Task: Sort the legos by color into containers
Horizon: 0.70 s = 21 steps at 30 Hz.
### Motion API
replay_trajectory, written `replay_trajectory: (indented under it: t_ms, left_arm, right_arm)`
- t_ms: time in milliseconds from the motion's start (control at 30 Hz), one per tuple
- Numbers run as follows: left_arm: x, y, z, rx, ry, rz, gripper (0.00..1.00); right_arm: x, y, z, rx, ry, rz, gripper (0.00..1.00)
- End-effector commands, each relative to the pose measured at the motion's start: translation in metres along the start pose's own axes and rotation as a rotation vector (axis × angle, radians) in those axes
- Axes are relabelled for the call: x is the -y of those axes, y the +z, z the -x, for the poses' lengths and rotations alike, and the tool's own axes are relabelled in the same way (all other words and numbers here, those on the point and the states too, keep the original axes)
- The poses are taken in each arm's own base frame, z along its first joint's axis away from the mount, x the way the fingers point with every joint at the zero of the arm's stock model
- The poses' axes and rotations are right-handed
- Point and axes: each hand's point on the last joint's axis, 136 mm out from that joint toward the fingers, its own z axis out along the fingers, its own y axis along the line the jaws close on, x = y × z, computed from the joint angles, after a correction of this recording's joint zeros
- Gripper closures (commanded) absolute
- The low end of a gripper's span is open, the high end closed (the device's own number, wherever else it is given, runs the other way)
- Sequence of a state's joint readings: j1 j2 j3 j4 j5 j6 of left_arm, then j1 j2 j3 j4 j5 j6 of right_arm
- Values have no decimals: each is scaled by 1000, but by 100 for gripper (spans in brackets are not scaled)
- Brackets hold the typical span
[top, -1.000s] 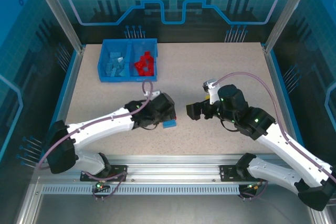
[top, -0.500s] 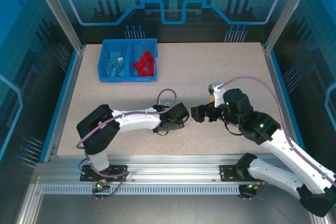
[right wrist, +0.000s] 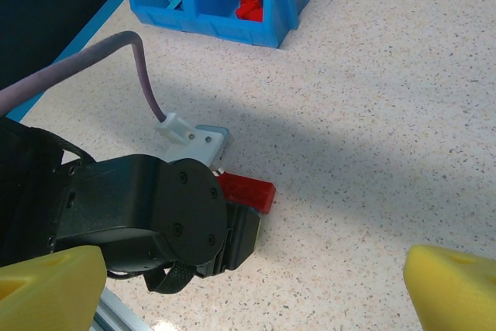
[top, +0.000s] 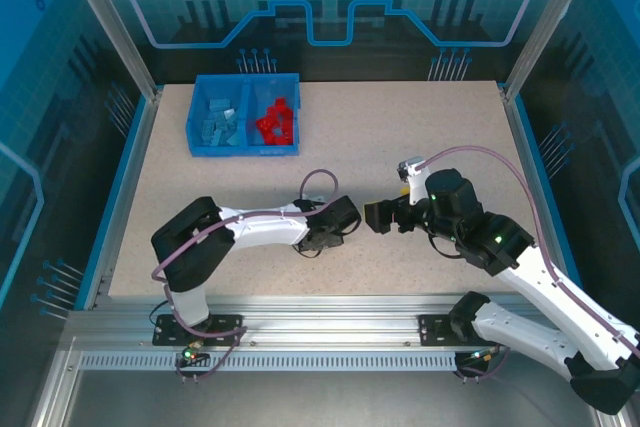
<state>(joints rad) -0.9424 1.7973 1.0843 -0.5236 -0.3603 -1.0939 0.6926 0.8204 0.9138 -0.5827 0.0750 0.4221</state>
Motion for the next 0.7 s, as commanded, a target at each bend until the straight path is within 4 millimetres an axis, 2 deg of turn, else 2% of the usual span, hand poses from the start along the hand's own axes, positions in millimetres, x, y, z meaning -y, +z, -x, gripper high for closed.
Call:
replay_trajectory:
  t_ms: [0, 100, 200, 300, 367, 467, 667]
  left_arm:
    - [4, -29, 14, 36, -18, -71, 48]
    - [6, -61, 37, 119, -11, -106, 48]
    - [6, -92, 70, 208, -2, -129, 47]
    - [-6, -111, 108, 285, -13, -121, 47]
    - [-21, -120, 140, 342, -38, -101, 47]
    - [-46, -125, 186, 421, -84, -83, 47]
    - [-117, -101, 286, 471, -302, -6, 47]
  right_arm:
    - [-8, 3, -1, -8, -1, 58, 0]
    - [-21, 4, 1, -4, -11, 126, 0]
    - [-27, 6, 3, -4, -11, 160, 0]
    - [-26, 7, 4, -1, -5, 155, 0]
    - [-24, 7, 4, -5, -1, 143, 0]
    - [-21, 7, 2, -6, 7, 128, 0]
    - [-20, 6, 2, 0, 16, 122, 0]
